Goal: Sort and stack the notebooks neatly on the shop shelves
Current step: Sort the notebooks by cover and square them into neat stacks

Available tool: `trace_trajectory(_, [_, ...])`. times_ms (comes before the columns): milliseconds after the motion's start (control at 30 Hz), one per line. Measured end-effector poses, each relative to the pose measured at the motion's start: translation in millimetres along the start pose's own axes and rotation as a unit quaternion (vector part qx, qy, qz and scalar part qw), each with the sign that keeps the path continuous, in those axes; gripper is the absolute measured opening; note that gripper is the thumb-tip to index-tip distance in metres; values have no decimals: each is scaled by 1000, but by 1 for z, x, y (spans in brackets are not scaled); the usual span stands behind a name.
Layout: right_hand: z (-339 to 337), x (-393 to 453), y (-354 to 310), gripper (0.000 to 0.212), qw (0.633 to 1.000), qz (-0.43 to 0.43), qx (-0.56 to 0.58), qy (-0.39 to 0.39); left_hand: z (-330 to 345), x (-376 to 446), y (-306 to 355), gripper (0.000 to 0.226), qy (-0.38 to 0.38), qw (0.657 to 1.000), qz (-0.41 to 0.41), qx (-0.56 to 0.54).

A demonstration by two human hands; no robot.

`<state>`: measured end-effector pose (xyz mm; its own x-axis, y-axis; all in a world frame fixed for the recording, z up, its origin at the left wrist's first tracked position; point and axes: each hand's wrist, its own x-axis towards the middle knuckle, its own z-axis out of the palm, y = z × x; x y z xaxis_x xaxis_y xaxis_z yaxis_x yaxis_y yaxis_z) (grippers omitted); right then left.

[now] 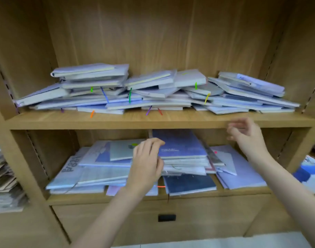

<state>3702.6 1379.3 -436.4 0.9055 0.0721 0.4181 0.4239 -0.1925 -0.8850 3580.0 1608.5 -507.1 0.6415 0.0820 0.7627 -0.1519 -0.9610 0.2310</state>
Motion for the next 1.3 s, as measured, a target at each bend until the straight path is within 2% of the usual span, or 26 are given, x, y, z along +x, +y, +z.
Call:
trace_trajectory(133, [-28,-16,77,24,987,148,-58,2,55,-11,22,52,-91,993,35,68])
trace_trajectory(233, [-37,-19,133,32,968,237,-79,-18,86,-9,38,80,-153,976,37,147])
trace_trajectory(400, [-26,-10,193,44,949,289,-107,-71,130,-9,45,107,-200,952,17,231])
trace_trajectory(467, [-16,0,204,47,946,309,-73,-62,143,-11,44,110,-192,947,7,259])
trace_trajectory(700, [19,22,232,67,936,350,29,33,167,-9,34,99,-82,952,24,295])
trace_trajectory(767, [28,22,236,63,926,364,65,74,171,-10,32,98,-70,949,27,306])
trace_trajectory(867, [31,25,238,48,920,368,97,90,176,-12,27,93,-52,941,36,332])
trace_trajectory(933, [30,28,237,29,915,369,143,80,178,-10,26,78,-17,938,42,344])
trace_trajectory(1000, [33,26,236,25,914,373,143,66,180,-9,27,62,17,940,36,338])
trace_trajectory(1100, [42,27,241,34,911,391,112,71,179,-8,25,62,25,935,40,351])
trace_trajectory(1200, [45,34,228,47,888,432,122,102,176,-6,23,72,22,930,55,362])
trace_trajectory(1300, [46,42,230,52,892,434,82,96,174,-4,23,81,9,930,54,364])
